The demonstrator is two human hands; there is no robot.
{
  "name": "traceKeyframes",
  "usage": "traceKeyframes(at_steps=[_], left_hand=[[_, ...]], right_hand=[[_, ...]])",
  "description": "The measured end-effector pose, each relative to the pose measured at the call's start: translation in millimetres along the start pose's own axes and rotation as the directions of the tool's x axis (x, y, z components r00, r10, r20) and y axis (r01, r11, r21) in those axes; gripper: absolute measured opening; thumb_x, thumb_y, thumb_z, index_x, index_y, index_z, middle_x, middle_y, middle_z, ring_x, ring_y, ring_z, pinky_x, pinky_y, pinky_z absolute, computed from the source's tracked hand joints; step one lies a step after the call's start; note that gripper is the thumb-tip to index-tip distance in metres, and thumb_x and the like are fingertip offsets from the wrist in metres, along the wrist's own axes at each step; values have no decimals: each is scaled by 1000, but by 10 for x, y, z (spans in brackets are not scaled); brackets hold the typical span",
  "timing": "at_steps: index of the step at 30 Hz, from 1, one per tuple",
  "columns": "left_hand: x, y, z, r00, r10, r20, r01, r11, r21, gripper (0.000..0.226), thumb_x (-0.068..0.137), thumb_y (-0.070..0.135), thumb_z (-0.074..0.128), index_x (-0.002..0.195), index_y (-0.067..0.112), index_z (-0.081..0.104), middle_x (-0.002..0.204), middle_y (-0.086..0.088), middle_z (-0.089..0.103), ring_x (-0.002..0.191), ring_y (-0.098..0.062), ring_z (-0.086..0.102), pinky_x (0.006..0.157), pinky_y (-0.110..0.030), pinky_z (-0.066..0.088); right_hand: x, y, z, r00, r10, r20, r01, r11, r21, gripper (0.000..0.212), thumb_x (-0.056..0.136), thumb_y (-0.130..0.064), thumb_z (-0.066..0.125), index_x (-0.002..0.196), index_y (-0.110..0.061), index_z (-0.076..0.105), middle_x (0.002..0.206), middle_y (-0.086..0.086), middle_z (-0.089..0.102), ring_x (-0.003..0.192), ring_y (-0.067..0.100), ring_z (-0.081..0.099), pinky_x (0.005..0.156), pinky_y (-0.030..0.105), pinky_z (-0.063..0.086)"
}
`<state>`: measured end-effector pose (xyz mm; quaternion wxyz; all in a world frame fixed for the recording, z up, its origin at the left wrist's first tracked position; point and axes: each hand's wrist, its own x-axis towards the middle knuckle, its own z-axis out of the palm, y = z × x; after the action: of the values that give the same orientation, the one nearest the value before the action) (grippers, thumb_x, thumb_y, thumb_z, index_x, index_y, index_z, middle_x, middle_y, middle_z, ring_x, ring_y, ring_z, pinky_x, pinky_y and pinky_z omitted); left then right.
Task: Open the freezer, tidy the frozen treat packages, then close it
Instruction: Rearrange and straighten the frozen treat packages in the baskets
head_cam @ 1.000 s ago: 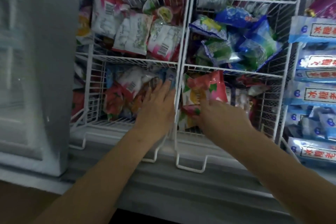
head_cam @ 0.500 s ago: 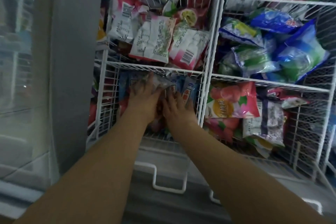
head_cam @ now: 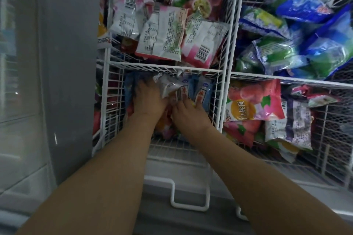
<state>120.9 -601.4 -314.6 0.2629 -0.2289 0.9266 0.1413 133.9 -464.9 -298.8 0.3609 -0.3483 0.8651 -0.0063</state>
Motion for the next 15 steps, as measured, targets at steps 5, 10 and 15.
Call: traceKeyframes(at_steps=[5,10,15], left_hand=[[-73,27,-106,995,20,-94,-13,997,73,49,82,18,66,123,-2,48,122,-24,51,113,-40,50,89,-50,47],[-455,118,-371,984,10,-180,-15,1000,-23,41,79,19,72,109,-2,53,110,-22,55,101,-37,54,78,-46,49],[-901,375,-697,957,65,-284,-109,984,-141,44,74,22,76,110,8,53,104,-12,57,95,-29,56,72,-40,48]], right_hand=[[-224,-28,-106,983,-51,-178,62,996,61,51,84,-9,24,133,-1,39,130,18,45,122,37,40,104,52,35],[-735,77,-365,932,-93,-351,127,989,75,50,91,-12,30,140,-1,37,135,18,46,129,37,39,112,48,31],[-1494,518,-543,869,54,-491,68,972,226,73,73,-10,76,138,1,44,131,19,51,126,38,45,107,48,40]])
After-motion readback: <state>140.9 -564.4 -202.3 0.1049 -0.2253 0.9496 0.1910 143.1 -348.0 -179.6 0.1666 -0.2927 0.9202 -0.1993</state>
